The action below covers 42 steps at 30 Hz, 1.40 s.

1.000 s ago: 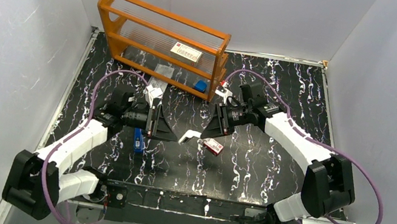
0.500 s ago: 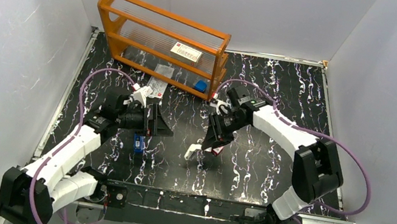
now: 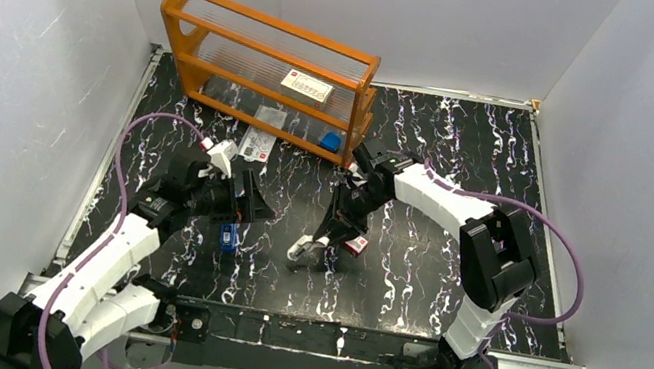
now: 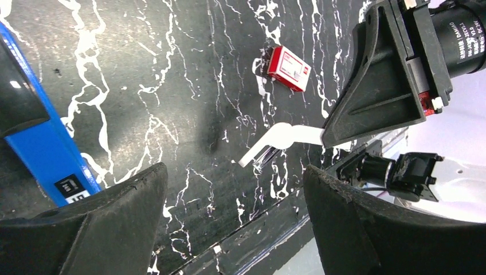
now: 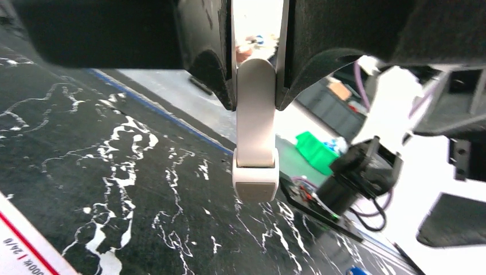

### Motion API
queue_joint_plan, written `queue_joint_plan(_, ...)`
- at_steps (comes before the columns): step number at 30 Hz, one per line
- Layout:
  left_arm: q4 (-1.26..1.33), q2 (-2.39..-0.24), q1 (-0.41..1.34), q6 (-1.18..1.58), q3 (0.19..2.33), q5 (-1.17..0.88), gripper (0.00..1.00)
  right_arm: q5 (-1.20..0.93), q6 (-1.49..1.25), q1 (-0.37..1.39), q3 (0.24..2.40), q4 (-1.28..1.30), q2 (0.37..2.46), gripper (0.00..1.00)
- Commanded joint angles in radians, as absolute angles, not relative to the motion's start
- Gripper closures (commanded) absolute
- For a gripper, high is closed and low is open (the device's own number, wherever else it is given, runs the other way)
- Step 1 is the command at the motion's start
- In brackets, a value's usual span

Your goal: Load the staples into the stapler

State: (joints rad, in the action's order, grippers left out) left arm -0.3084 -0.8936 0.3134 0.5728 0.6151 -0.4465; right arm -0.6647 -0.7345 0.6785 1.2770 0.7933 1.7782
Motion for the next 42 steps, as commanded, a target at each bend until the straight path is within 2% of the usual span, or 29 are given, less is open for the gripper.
queue_joint_plan(1,-0.346,-0.859,0.309,0.563,0.621,-0.377,0.15,-0.713,-1.051,0.698,1.311,0.695,1.825,0.68)
queue_joint_plan(8,-0.356,-0.82,0.308,0.56,0.618,-0.363,0.15,-0.767,-1.164,0.755,1.487,0.737,2.026,0.72)
queue_joint_plan(17,-0.358,-0.825,0.309,0.56,0.619,-0.351,0.15,-0.833,-1.401,0.766,1.452,0.526,2.075,0.71)
queue_joint_plan(20,-0.363,-0.833,0.31,0.559,0.621,-0.344,0.15,-0.844,-1.456,0.764,1.445,0.476,2.09,0.68)
queue_joint_plan(31,-0.368,-0.854,0.309,0.56,0.623,-0.328,0.15,-0.871,-1.493,0.74,1.436,0.466,2.137,0.65)
queue_joint_plan(38,-0.37,-0.863,0.311,0.56,0.624,-0.327,0.15,-0.858,-1.494,0.72,1.406,0.475,2.127,0.58)
queue_joint_plan(42,-0.37,-0.867,0.31,0.56,0.624,-0.324,0.15,-0.822,-1.46,0.711,1.429,0.526,2.133,0.57)
